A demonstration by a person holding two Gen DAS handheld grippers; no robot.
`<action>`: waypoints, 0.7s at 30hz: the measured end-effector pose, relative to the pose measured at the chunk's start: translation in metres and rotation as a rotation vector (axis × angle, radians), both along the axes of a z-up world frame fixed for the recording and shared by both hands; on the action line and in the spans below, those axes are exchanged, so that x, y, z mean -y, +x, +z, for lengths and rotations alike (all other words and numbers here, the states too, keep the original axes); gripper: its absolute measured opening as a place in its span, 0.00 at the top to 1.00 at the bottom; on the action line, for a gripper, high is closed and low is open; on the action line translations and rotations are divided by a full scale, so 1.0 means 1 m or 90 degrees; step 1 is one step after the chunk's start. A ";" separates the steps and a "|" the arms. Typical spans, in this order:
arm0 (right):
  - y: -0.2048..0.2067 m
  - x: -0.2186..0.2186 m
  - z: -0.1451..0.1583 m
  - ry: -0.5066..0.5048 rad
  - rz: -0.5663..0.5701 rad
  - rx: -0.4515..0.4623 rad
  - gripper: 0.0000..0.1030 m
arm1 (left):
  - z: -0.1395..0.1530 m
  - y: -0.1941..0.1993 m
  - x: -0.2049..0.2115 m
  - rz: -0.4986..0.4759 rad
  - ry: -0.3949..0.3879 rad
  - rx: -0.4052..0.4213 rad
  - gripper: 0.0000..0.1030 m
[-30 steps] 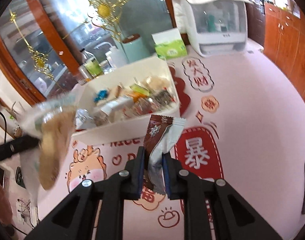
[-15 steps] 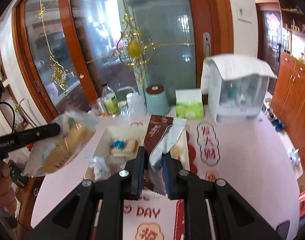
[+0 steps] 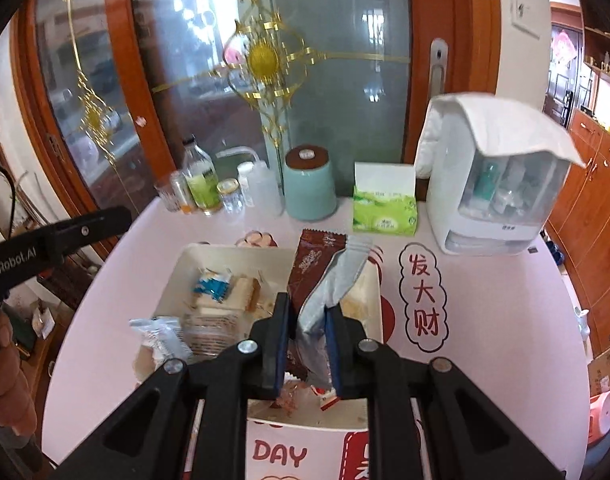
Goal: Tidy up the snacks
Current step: 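Lift both snacks and carry them over the white tray, then release both snacks into the tray and withdraw both tools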
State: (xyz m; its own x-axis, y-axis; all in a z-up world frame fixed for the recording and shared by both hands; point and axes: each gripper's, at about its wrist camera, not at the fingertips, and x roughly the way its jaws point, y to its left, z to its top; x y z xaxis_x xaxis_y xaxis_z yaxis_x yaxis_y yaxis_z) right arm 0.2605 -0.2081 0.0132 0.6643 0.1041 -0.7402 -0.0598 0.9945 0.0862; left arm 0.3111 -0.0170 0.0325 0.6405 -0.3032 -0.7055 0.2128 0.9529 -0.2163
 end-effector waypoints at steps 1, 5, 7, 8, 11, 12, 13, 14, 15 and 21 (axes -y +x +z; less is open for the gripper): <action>0.005 0.000 -0.006 -0.002 -0.001 -0.010 0.83 | -0.004 0.003 0.001 0.000 0.004 -0.002 0.98; 0.018 0.002 -0.030 0.008 0.003 -0.048 0.82 | -0.024 0.009 0.004 -0.010 0.023 -0.019 0.94; 0.023 0.004 -0.040 0.009 0.001 -0.064 0.82 | -0.032 0.010 0.005 -0.014 0.030 -0.030 0.83; 0.025 0.005 -0.043 0.010 0.004 -0.070 0.81 | -0.036 0.011 0.005 -0.012 0.035 -0.035 0.66; 0.030 0.004 -0.055 0.014 0.012 -0.092 0.69 | -0.042 0.008 0.005 0.008 0.049 -0.032 0.21; 0.030 0.003 -0.057 0.011 0.015 -0.092 0.62 | -0.043 0.006 0.004 0.019 0.055 -0.021 0.17; 0.029 0.002 -0.059 0.005 0.017 -0.087 0.56 | -0.043 0.003 0.004 0.020 0.057 -0.015 0.16; 0.027 0.001 -0.059 0.003 0.019 -0.082 0.54 | -0.044 0.002 0.005 0.017 0.058 -0.015 0.15; 0.026 0.000 -0.060 0.002 0.021 -0.079 0.50 | -0.045 0.001 0.005 0.013 0.057 -0.021 0.15; 0.015 -0.001 -0.060 0.024 0.028 -0.073 0.48 | -0.047 -0.011 0.004 0.019 0.045 -0.054 0.13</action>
